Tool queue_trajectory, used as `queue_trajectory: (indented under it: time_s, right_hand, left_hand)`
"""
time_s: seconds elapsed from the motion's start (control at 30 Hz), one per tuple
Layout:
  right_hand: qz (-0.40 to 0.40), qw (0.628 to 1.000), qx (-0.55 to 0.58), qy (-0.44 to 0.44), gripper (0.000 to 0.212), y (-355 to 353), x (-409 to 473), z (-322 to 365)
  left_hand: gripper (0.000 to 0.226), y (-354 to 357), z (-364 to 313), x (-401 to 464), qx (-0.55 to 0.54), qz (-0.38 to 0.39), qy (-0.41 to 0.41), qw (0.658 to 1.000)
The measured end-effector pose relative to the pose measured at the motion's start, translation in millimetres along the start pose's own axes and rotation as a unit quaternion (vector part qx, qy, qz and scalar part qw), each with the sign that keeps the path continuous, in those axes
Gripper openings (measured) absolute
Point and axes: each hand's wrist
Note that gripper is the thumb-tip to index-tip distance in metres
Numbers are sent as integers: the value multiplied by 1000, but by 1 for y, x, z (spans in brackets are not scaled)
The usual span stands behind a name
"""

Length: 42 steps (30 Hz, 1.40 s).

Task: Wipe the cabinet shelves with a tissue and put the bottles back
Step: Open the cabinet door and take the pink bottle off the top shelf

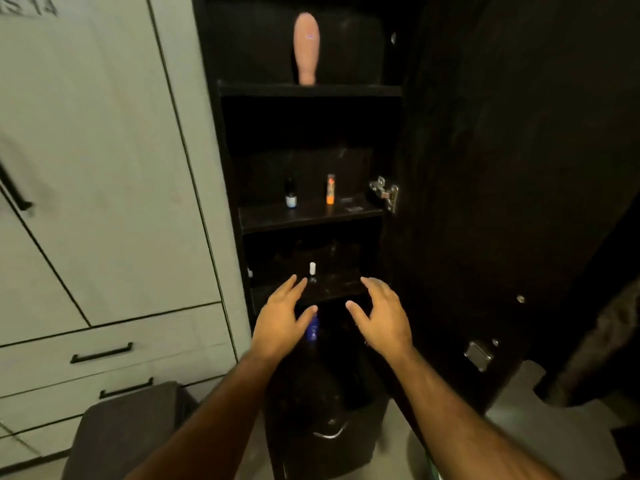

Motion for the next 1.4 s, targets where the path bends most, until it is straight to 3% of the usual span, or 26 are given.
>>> queue_trajectory:
  time_s: [0.43,0.7,0.93,1.13,1.4]
  right_hand:
    - [-147,981,-33,-126,55,-67,182,81]
    - [-267,932,-54,-239,41,-144,282,116]
    - [-268,934,12,-236,37,-183,362,136]
    - [-150,964,134,-174,39,-177,416,146]
    - [-15,972,158,-174,51,-167,440,138]
  left_hand:
    - [59,-131,-71,137,59,-143,184,971]
    - [50,-199,-156,203,85,-296,283,908]
    - [50,-237,-202,271,53,-326,199,923]
    - [53,-237,-217,307,-67,-290,60,953]
    - [45,-227,-218,320,-145,-239,-1,960]
Point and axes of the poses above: each hand's wrist, its own x-axis towards the middle knuckle, its own y-axis out of the palm, z = x × y, and after that the axes turned 8 degrees about -y, right-handed
